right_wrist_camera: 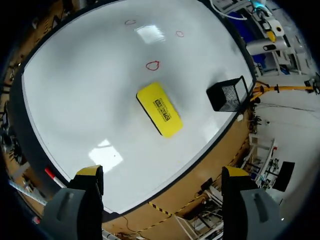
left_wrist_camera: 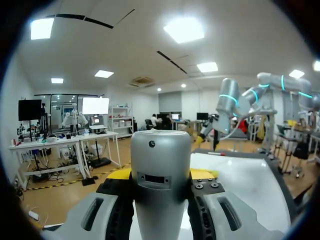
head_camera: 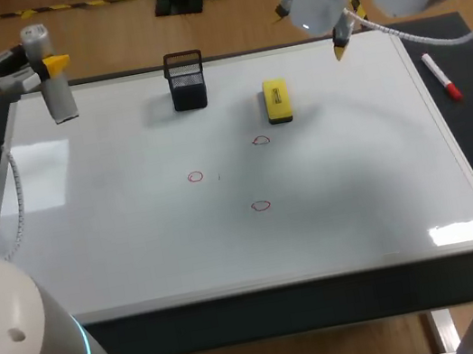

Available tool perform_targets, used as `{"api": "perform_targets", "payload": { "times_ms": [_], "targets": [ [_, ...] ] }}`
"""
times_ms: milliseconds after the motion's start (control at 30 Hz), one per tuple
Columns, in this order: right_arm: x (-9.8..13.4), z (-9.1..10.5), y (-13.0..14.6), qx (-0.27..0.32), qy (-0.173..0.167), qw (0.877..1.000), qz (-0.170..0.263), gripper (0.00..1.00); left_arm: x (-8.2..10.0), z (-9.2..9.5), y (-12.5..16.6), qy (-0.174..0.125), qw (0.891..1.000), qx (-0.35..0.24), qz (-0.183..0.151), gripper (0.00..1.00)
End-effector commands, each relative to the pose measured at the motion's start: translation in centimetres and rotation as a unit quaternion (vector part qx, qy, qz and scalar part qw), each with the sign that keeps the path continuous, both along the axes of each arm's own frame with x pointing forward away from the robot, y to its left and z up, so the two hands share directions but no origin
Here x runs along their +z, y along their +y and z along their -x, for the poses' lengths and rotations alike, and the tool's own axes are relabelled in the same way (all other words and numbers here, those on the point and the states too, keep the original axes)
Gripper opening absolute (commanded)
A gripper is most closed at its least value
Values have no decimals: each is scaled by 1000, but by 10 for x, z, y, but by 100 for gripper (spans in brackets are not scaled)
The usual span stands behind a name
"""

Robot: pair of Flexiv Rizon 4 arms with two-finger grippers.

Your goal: Pick up the inspection probe, press it on each red-marked spot on the whiteboard one by one, put down the probe, pick up the eraser, and wipe off all the red marks.

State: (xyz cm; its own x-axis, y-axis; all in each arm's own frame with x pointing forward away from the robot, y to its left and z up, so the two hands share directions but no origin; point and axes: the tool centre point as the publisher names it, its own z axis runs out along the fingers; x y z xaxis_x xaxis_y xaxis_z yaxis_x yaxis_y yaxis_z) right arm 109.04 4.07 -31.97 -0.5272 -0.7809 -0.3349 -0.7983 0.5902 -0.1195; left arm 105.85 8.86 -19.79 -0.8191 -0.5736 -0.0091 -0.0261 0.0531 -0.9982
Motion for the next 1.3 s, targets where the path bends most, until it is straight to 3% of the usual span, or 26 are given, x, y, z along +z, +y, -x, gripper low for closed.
{"api": "perform_targets", "payload": {
  "times_ms": [33, 167, 333, 467, 667, 900, 1033, 1300],
  "targets": [
    [4, 3, 4, 12, 9, 996, 91, 100, 1, 0, 0, -1, 1000, 1, 0, 0],
    [4, 3, 4, 12, 9, 996, 91, 100, 1, 0, 0, -1, 1000, 1, 0, 0],
    [-19, 1, 17, 89, 67, 989, 99, 100, 1, 0, 0, -1, 1000, 1, 0, 0],
    [-38, 4, 21, 126, 97, 983, 88, 100, 1, 0, 0, -1, 1000, 1, 0, 0],
    [-60, 10, 27, 184, 132, 968, 107, 100, 1, 0, 0, -1, 1000, 1, 0, 0],
    [-70, 13, 32, 220, 138, 962, 80, 100, 1, 0, 0, -1, 1000, 1, 0, 0],
    [-76, 19, 38, 248, 140, 954, 90, 100, 1, 0, 0, -1, 1000, 1, 0, 0],
    [-83, 35, 51, 263, 116, 953, 97, 100, 1, 0, 0, -1, 1000, 1, 0, 0]
  ]
}}
